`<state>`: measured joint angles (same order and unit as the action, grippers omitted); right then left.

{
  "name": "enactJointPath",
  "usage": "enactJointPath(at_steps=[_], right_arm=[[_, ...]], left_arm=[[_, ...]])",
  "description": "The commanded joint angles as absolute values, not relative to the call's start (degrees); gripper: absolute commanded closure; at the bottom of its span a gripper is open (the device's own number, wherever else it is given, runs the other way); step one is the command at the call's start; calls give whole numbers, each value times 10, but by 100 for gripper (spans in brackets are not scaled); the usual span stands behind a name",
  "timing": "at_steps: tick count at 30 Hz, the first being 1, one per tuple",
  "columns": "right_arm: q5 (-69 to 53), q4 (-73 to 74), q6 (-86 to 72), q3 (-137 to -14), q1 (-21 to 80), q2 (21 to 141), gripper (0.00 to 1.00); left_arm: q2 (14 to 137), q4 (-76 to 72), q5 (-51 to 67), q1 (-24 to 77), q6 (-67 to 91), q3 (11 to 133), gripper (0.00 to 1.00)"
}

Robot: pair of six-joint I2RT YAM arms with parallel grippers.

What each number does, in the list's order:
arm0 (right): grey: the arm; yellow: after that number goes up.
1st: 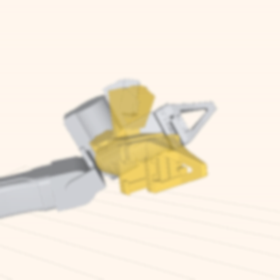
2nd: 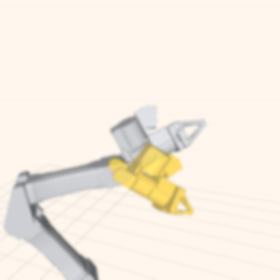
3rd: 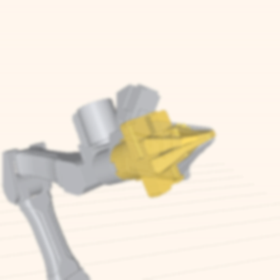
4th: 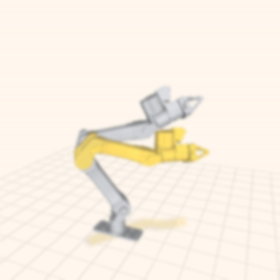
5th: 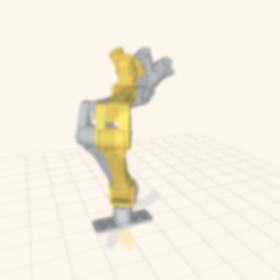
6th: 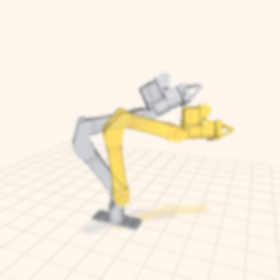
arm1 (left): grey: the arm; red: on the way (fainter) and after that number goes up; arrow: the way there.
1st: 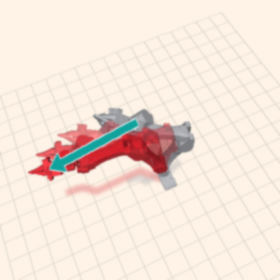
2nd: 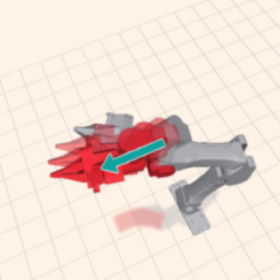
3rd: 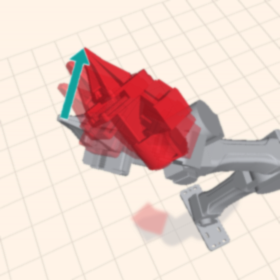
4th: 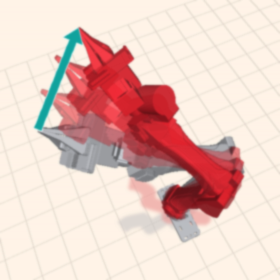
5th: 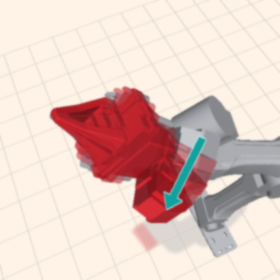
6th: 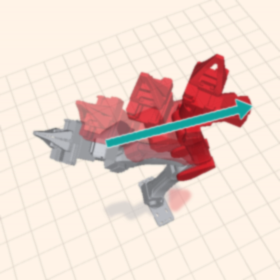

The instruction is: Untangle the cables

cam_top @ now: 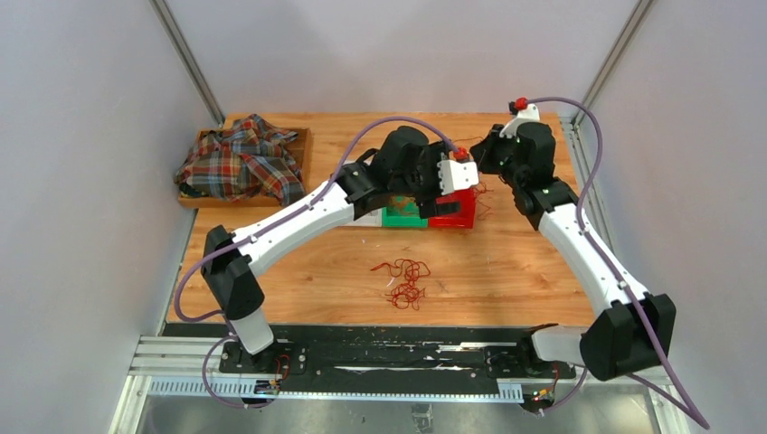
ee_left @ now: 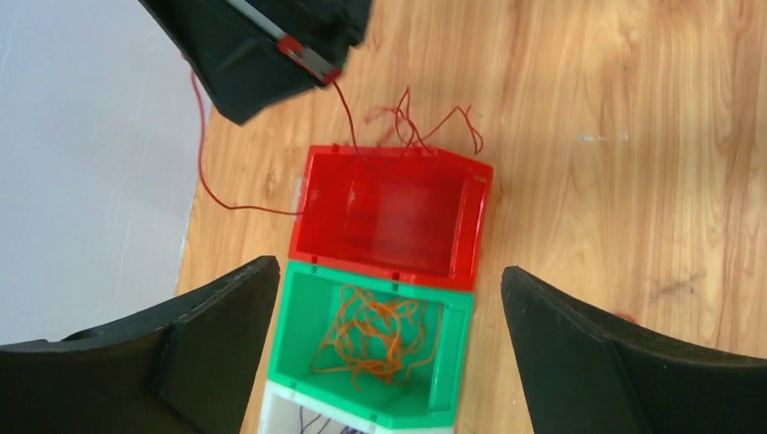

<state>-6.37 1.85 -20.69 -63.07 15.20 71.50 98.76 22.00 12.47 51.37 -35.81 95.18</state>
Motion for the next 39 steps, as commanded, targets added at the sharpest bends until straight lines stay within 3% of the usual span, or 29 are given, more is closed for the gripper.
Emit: enactJointPath(at_steps=[1,14,23,39], right_arm=[[-39,50,-181,-692,144,754,99],[0,94,-177,-782,170,803,99],[37,109,-174,-837,204,816,99],[98,53,-156,-729,209,840,99]], left_arm=[[929,282,152,484,-347,940,2],[740,446,222,388,-418,867,2],[707,429,199,305,-293,893,2],[683,455,180,281,-274,908,2]])
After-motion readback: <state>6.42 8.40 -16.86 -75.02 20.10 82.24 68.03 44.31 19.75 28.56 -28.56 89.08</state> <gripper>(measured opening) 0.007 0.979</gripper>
